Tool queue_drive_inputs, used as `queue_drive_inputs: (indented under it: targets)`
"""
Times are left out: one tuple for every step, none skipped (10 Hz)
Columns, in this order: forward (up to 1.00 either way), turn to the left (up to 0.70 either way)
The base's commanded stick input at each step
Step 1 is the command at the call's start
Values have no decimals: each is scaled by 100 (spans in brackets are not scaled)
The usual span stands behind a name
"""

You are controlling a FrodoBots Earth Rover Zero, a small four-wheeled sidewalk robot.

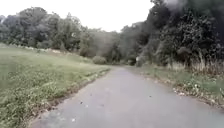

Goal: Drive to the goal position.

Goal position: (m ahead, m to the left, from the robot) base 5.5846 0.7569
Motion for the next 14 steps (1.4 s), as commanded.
queue_drive_inputs:
  targets:
    - [50,0]
    - [50,0]
    - [50,0]
    - [50,0]
    - [50,0]
    - [50,0]
    - [50,0]
    - [50,0]
    - [50,0]
    - [50,0]
    - [50,-49]
    - [50,-48]
    - [50,0]
    - [50,0]
